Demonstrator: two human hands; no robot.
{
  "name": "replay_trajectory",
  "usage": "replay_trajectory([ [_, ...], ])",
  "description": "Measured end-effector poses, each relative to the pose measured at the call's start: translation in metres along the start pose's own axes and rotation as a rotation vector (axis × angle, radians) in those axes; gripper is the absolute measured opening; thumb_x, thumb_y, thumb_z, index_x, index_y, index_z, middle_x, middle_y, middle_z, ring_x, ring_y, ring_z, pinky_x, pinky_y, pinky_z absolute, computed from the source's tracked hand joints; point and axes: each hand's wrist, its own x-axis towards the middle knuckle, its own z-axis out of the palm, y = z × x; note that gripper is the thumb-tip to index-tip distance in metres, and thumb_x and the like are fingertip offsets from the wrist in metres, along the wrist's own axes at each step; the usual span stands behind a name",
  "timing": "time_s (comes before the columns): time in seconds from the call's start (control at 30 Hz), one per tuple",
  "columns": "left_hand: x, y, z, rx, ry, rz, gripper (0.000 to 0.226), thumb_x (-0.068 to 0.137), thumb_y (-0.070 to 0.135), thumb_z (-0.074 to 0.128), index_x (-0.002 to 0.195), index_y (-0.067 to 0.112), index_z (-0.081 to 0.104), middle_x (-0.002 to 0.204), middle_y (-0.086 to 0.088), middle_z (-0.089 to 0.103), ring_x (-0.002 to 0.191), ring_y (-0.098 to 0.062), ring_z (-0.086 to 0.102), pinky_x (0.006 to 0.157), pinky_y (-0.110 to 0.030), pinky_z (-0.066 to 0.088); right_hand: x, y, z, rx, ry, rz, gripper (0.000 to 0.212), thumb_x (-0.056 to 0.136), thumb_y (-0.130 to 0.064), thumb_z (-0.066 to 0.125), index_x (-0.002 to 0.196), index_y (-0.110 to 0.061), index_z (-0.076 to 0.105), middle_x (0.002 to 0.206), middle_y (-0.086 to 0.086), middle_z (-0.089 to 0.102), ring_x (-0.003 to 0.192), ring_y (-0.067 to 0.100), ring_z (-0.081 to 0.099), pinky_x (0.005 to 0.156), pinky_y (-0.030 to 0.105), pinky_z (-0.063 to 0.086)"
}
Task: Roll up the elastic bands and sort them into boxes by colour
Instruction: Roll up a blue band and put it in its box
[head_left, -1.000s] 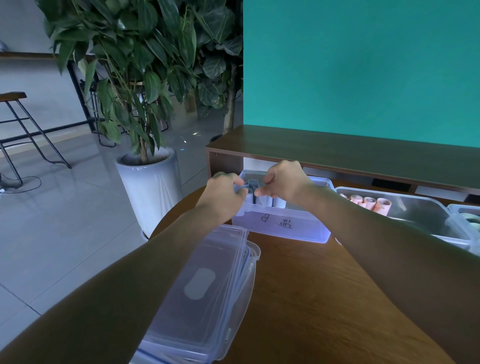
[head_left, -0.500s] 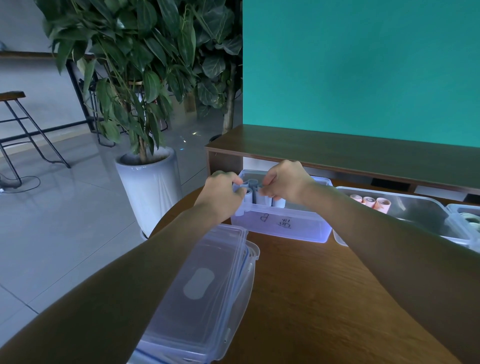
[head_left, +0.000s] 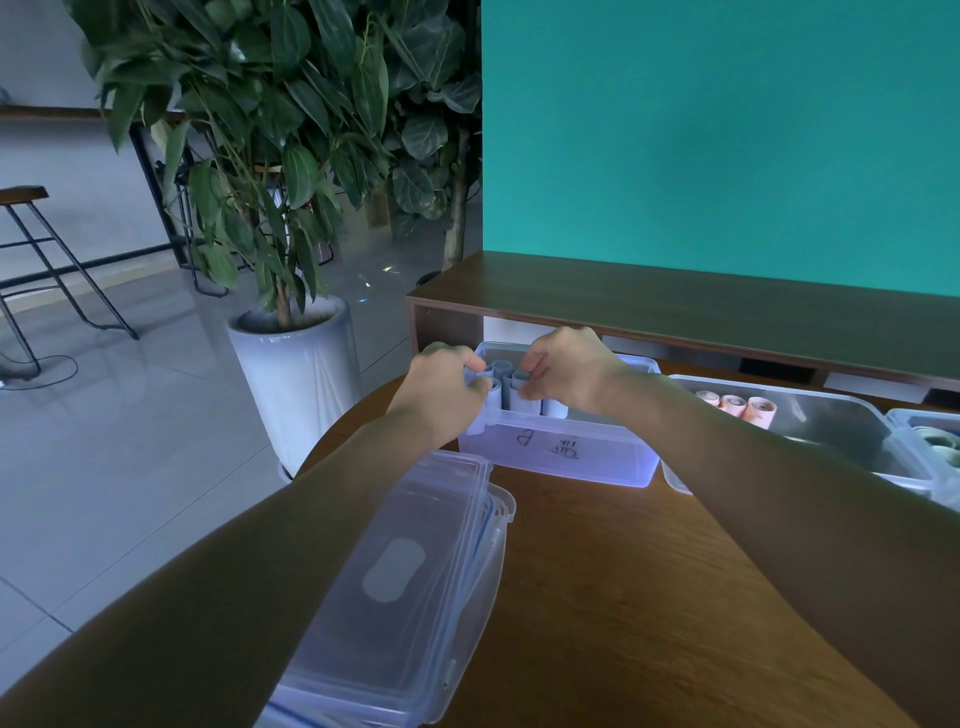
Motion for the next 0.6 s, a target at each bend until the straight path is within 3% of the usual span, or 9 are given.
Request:
replay_trajectory([
  [0.13,0.0009,-0.0012,0.0006,0.001,0.002,0.002,0.027,0.099,0.025,0.06,0.124,0.016,0.067,0.125,-0.006,0.059,0.1,-0.017,0.059,0.07,-0.016,0.039,-0.0007,-0.0005,-0.0014,-0.006,0.008,-0.011,0.026,0.082,-0.024,0.084,0.105,-0.015,0.077,0.103,0.003,0.072,0.094,0.021,0.066,0.091,0.039,0.058],
  [0.27,0.0023,-0.0024,0.0024,-0.003,0.017,0.002,0.026,0.099,0.026,0.061,0.122,0.017,0.067,0.125,-0.005,0.059,0.098,-0.016,0.057,0.078,-0.022,0.041,-0.0026,-0.0003,-0.004,-0.017,0.005,-0.01,0.025,0.081,-0.028,0.084,0.102,-0.015,0.076,0.1,0.003,0.072,0.091,0.021,0.067,0.088,0.038,0.059],
  [0.6,0.0064,-0.0055,0.0057,0.025,0.036,0.028,0.024,0.098,0.028,0.061,0.119,0.018,0.068,0.124,-0.005,0.058,0.097,-0.015,0.056,0.08,-0.023,0.04,-0.0055,-0.0005,-0.0024,0.0,0.005,-0.024,0.019,0.086,-0.028,0.08,0.1,-0.015,0.08,0.1,0.004,0.073,0.083,0.02,0.066,0.071,0.029,0.055],
])
